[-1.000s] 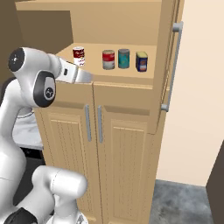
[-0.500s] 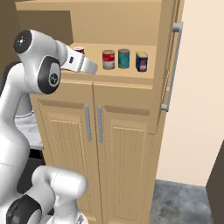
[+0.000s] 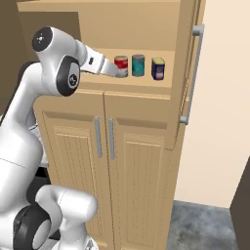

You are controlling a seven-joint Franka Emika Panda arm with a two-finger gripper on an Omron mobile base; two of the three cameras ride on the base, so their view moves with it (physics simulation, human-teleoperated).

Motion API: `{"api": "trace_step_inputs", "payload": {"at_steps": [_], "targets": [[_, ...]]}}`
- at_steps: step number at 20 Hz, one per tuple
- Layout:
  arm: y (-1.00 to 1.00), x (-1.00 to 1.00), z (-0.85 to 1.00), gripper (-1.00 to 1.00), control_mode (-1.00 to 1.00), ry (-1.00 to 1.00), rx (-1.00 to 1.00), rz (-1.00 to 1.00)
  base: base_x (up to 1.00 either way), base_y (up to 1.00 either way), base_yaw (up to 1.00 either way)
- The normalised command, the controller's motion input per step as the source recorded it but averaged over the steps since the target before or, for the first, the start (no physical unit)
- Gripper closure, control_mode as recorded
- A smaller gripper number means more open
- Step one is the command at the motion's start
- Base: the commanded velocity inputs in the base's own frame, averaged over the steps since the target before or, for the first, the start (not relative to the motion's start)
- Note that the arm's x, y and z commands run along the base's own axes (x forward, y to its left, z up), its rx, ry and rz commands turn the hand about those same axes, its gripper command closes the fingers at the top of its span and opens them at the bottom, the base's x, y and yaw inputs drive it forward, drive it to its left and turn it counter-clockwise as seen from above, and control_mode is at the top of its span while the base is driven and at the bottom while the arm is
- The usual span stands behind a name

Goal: Stack two cans on top of the other two cans in the cabinet.

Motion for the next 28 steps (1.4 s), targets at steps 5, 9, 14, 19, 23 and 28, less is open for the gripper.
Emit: {"api": "trace_step_inputs", "payload": {"at_steps": [5,9,14,19,23,28], "targets": [[-0.15,0.22,-0.17,-1.00,-1.00,0.05,0.00,0.07,0.00,0.00,0.00],[-0.07,0.20,-0.24,-1.00,-1.00,0.00,0.00,0.10,0.00,0.00,0.00],[-0.06,0.29,-0.15,-1.00,-1.00,0.00,0.00,0.08,0.00,0.00,0.00],[-0.04,0.30,-0.10,-1.00,-1.00,0.00,0.00,0.02,0.00,0.00,0.00],[0.00,0.29,-0.03,-1.00,-1.00,0.01,0.00,0.00,0.00,0.00,0.00],[0.00,0.31,-0.01,-1.00,-1.00,0.02,0.00,0.00,0.00,0.00,0.00]]}}
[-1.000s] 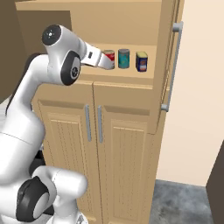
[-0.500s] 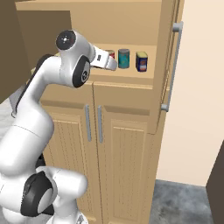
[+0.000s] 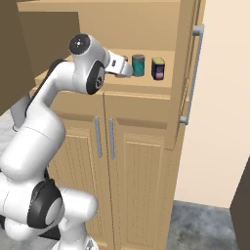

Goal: Stack two cans on top of the other two cans in the cabinet.

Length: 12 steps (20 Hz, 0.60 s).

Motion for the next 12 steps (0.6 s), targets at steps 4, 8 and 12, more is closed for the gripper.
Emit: {"api": "trace_step_inputs", "payload": {"at_steps": [4,8,12], "targets": [[-0.02,0.27,-0.05,-1.00,-1.00,0.02,0.00,0.00,0.00,0.00,0.00],[-0.06,0.22,-0.07,-1.00,-1.00,0.03,0.00,0.00,0.00,0.00,0.00],[-0.07,0.19,-0.07,-1.00,-1.00,0.01,0.00,0.00,0.00,0.00,0.00]]}}
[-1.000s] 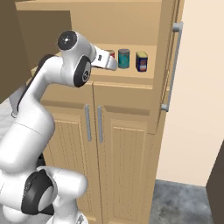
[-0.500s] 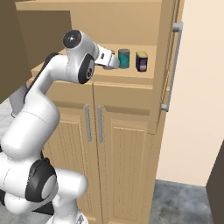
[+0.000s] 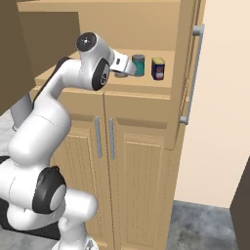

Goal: Stack two cans on top of the other two cans in the cabinet.

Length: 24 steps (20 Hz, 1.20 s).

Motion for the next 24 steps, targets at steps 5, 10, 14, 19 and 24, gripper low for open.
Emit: {"api": "trace_step_inputs", "payload": {"at_steps": [5,10,14,19,24], "targets": [[-0.07,0.15,-0.05,-1.00,-1.00,0.00,0.00,0.00,0.00,0.00,0.00],[-0.08,0.09,-0.07,-1.00,-1.00,0.00,0.00,0.00,0.00,0.00,0.00],[-0.06,0.10,-0.06,-1.00,-1.00,0.00,0.00,0.00,0.00,0.00,0.00],[-0.01,0.10,0.00,-1.00,-1.00,0.00,0.00,0.00,0.00,0.00,0.00],[0.00,0.03,0.00,-1.00,-1.00,0.00,0.00,0.00,0.00,0.00,0.00]]}}
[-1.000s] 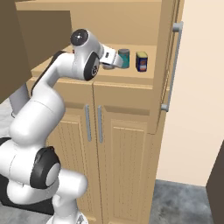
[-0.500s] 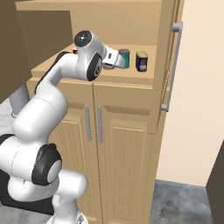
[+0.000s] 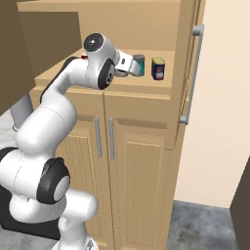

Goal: Stack two cans on top of the other two cans in the cabinet.

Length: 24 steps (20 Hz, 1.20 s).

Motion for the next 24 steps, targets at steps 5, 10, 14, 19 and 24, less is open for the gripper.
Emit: {"api": "trace_step_inputs", "payload": {"at_steps": [5,10,14,19,24], "targets": [[0.00,0.00,-0.04,-1.00,-1.00,0.00,0.00,0.00,0.00,0.00,0.00],[0.00,0.00,-0.12,1.00,-1.00,0.00,0.00,0.00,0.00,0.00,0.00],[-0.01,0.00,-0.13,1.00,-1.00,0.00,0.00,0.00,0.00,0.00,0.00],[0.00,0.00,-0.06,1.00,-1.00,0.00,0.00,0.00,0.00,0.00,0.00],[0.03,-0.20,0.00,1.00,-1.00,0.00,0.00,0.01,0.00,0.00,0.00]]}}
